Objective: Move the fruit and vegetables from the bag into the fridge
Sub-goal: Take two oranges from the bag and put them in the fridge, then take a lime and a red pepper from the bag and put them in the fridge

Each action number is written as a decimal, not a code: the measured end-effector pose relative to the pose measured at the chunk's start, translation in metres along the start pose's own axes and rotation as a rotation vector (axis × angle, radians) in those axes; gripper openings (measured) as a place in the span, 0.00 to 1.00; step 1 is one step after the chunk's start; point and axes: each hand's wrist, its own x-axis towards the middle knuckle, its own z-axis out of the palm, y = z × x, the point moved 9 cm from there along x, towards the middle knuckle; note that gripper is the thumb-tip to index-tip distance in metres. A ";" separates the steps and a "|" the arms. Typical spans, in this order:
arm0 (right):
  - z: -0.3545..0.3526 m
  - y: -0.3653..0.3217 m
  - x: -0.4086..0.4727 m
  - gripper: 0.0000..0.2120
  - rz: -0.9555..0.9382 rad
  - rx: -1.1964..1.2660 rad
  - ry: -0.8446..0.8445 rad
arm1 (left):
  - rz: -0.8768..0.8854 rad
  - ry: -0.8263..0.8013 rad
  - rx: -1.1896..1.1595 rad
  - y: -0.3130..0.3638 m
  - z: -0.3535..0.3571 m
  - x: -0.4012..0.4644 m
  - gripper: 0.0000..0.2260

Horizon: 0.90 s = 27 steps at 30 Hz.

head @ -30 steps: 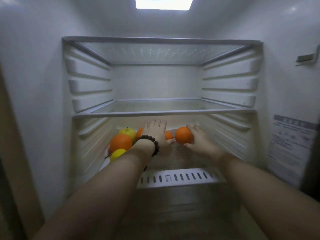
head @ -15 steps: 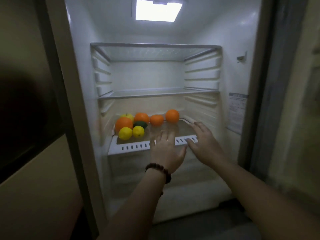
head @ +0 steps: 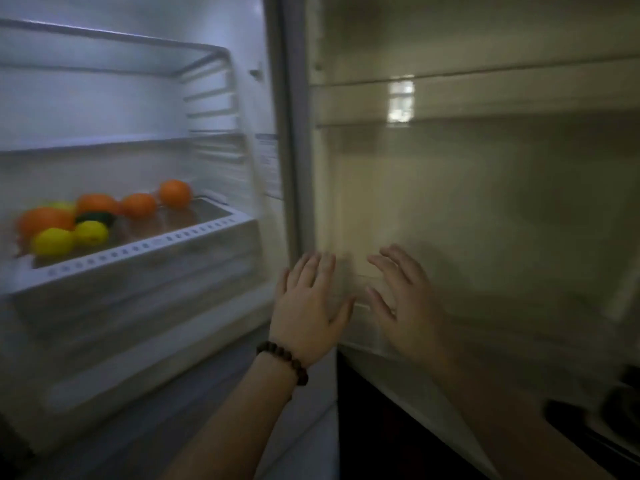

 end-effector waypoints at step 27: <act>-0.578 0.132 -0.652 0.21 1.170 -0.721 0.260 | 0.905 -0.581 -0.664 0.780 0.094 -0.348 0.28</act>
